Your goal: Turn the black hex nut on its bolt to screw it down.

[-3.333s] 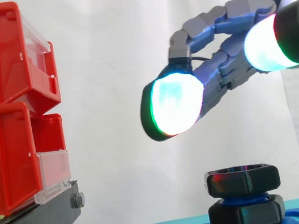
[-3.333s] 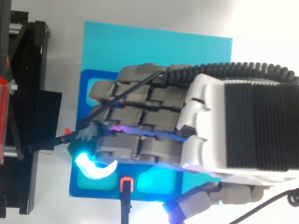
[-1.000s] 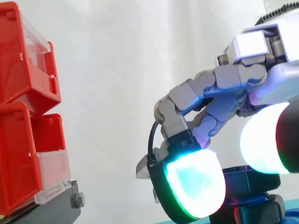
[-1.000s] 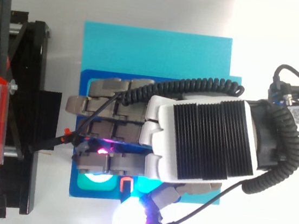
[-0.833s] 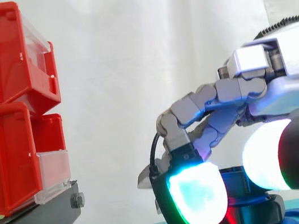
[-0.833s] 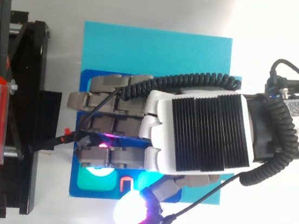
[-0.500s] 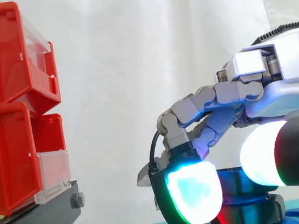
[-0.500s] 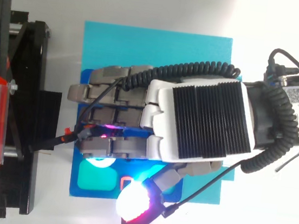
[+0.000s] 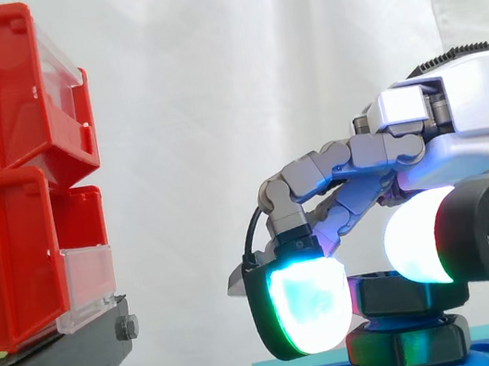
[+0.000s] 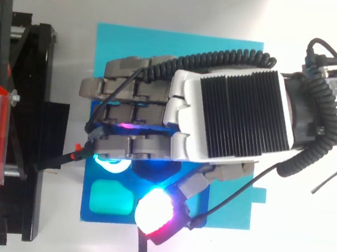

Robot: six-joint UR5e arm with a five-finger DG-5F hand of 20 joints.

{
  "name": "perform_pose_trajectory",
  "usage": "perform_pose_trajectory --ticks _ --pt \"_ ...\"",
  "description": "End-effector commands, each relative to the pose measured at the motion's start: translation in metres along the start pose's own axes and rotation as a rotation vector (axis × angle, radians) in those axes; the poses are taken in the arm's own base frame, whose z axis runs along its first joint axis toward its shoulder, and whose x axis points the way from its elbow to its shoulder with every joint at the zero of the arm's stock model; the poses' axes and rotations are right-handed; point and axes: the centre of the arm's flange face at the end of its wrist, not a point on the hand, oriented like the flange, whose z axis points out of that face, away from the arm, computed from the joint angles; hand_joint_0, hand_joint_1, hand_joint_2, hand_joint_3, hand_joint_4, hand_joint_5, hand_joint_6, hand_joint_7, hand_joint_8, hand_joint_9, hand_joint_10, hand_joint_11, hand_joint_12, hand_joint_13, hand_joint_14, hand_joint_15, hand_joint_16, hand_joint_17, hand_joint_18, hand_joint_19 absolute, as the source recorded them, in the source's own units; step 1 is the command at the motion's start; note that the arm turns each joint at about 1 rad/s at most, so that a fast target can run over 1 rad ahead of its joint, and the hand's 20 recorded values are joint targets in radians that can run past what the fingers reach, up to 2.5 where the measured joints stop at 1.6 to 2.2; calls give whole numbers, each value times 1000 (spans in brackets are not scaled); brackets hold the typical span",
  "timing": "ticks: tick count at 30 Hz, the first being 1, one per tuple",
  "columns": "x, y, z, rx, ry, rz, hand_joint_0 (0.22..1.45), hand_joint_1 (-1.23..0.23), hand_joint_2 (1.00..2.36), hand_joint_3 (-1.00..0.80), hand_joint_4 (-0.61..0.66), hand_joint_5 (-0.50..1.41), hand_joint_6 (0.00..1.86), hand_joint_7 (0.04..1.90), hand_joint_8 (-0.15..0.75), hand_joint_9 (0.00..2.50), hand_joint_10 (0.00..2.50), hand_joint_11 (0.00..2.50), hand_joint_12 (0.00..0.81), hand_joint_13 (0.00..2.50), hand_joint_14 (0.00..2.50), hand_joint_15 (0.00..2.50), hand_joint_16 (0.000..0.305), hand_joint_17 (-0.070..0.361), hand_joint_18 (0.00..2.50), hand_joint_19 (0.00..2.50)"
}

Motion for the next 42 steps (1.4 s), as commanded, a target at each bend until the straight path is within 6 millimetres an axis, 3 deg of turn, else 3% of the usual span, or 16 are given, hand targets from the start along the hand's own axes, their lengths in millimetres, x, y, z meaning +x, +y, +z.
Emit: perform_pose_trajectory --ticks 1,21,34,42 --pt "-2 -8 -3 -8 -5 -1 500 -241 1000 -500 156 -29 501 1411 231 689 7 180 281 485 0 11 44 100 415 290" --pt "-10 -41 -17 -25 -24 -10 486 -197 1000 -500 170 -38 502 1340 237 683 6 165 290 487 0 3 46 104 426 282" --pt "-36 -29 1 -52 -74 -23 488 -198 1000 -500 182 -49 503 1243 237 690 6 168 289 491 0 4 46 104 425 287" --pt "-33 -10 9 -60 -75 -22 490 -199 1000 -500 165 -49 503 1223 237 699 6 160 290 492 0 9 46 103 426 283"
